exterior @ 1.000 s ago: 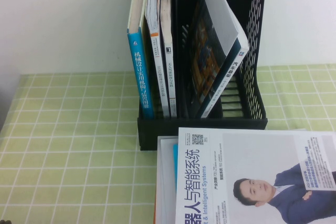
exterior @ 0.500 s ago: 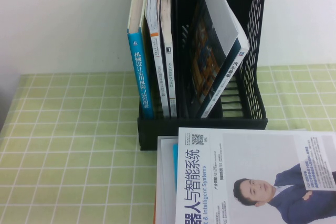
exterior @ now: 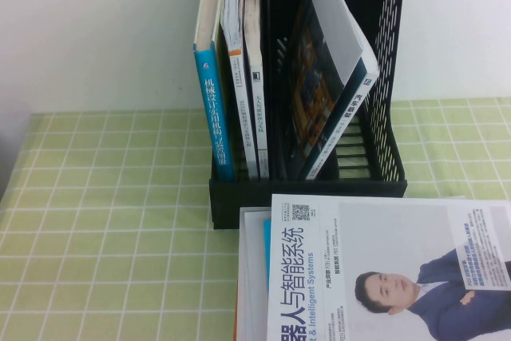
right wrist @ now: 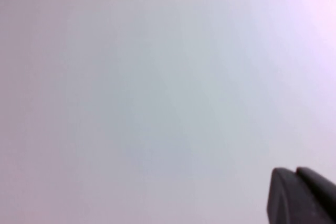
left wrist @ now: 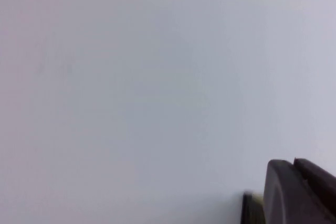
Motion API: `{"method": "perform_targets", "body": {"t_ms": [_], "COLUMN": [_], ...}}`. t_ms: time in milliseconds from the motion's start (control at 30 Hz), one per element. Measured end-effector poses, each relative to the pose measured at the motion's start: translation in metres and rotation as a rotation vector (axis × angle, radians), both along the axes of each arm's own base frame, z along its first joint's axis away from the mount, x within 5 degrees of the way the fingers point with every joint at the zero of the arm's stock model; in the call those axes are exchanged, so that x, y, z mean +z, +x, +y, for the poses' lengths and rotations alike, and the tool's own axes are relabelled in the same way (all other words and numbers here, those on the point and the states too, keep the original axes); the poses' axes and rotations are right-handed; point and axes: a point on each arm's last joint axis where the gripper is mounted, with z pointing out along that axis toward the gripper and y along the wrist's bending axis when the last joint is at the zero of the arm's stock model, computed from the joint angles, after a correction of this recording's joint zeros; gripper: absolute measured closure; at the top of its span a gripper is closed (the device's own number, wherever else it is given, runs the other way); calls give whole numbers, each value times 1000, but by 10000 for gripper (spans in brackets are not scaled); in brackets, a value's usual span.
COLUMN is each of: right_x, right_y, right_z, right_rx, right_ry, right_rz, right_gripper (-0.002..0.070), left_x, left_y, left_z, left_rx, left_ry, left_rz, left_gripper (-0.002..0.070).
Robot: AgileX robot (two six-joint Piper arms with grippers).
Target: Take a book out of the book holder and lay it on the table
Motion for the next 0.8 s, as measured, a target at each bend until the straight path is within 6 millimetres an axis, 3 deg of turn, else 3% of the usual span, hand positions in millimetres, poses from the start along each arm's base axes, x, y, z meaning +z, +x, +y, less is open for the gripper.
{"method": "perform_targets", "body": {"t_ms": [100, 200, 333, 433, 567, 633, 800], "right_x": [15, 55, 118, 152, 178, 183, 164], "right_y": [-8, -25, -61, -81, -74, -56, -6], "right_z": [-3, 0, 10, 15, 11, 8, -1], "right_rx": [57, 106, 152, 197, 166, 138, 12], "right_ry": [117, 118, 15, -26, -34, -5, -5], "right_rz": [-136, -276, -399, -382, -192, -42, 383], "right_gripper": [678, 678, 678, 678, 678, 678, 678], "left_x": [13, 26, 68, 104, 143, 154, 143], "left_y": [-8, -15, -25, -32, -25, -11, 37], "left_z": [3, 6, 6, 3, 0, -3, -12], "left_rx": [-17, -42, -78, -82, -85, -89, -90], "left_ry": [-83, -174, -192, -138, -91, -69, 31], "left_rz": [-165, -267, -204, -122, 13, 145, 555], "left_gripper": [678, 678, 678, 678, 678, 678, 678]}}
